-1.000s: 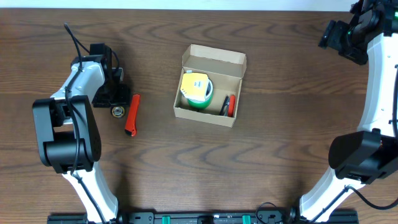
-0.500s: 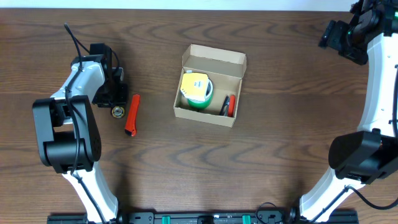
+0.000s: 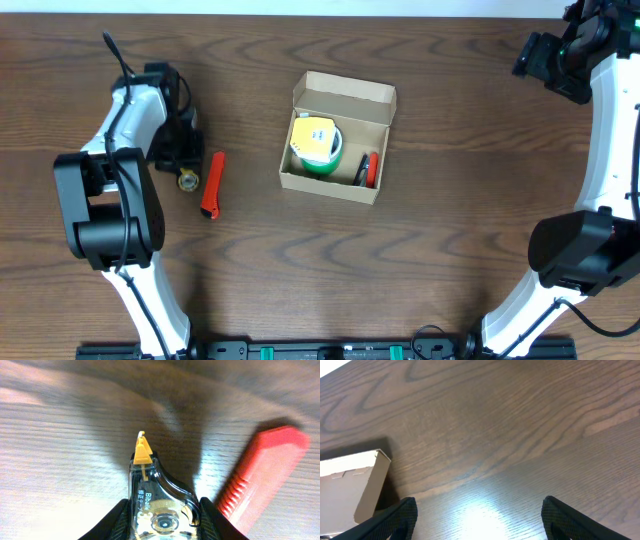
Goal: Pack container
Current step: 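Grasp the yellow-black correction tape roller with left gripper, then carry correction tape into the box beside the stapler and release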
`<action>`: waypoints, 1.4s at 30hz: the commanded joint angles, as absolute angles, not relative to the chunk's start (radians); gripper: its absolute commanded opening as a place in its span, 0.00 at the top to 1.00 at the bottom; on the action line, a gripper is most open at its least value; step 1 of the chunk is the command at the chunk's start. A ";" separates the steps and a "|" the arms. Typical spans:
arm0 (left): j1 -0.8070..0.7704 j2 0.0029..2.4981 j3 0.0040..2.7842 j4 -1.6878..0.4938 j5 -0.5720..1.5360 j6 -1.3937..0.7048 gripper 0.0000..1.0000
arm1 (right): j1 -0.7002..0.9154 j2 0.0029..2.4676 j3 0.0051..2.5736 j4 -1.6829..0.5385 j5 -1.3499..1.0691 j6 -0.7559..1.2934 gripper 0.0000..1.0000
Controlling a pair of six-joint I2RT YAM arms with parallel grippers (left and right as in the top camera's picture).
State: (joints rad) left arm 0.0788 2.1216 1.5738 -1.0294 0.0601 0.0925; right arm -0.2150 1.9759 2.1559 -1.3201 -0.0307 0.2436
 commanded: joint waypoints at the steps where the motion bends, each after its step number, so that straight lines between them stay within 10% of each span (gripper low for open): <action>1: 0.084 2.126 1.663 -1.068 0.053 0.062 0.94 | -0.202 1.982 2.149 -1.320 -0.035 0.231 0.19; 26: -0.311 2.126 2.362 -1.587 0.023 -0.082 0.94 | -0.202 1.982 2.149 -1.320 -0.035 0.231 0.18; 42: -0.687 2.127 2.377 -1.470 -0.012 -0.400 0.94 | -0.201 1.982 2.149 -1.320 -0.035 0.231 0.18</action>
State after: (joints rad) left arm -0.6617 2.1220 2.3672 -1.4872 0.0154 -0.3134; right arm -0.2150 1.9759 2.1559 -1.3201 -0.0307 0.2436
